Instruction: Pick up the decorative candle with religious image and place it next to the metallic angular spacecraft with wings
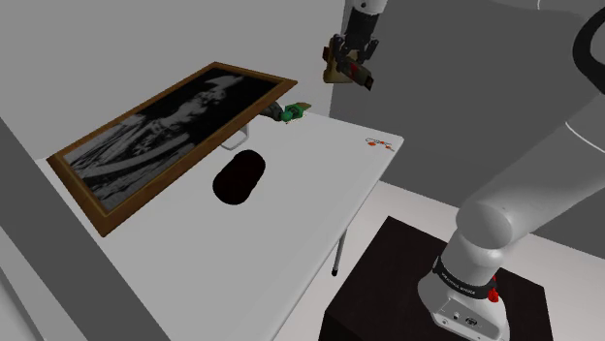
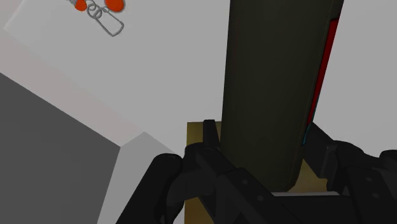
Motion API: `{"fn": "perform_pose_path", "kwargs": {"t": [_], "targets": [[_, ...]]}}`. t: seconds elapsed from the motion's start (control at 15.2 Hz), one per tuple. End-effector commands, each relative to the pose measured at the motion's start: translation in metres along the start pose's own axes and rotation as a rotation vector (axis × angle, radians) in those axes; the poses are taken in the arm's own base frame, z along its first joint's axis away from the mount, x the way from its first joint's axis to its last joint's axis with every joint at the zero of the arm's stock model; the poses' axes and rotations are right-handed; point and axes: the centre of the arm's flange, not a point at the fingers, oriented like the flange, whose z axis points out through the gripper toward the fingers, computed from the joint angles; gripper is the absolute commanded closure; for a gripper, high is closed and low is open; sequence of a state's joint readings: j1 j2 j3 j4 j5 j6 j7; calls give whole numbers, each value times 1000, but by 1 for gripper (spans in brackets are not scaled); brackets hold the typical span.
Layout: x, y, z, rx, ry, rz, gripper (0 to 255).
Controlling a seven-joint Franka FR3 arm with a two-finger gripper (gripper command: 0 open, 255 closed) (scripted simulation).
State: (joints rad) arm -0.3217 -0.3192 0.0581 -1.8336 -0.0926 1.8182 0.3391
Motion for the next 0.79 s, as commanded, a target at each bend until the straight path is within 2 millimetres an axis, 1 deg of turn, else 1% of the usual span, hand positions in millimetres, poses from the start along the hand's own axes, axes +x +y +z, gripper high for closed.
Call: {"fn": "perform_pose_path", "kwargs": {"t": [0.0,0.73], "targets": [[22,16,4,0,3,-1,255],[138,93,43,0,3,-1,255]]}}
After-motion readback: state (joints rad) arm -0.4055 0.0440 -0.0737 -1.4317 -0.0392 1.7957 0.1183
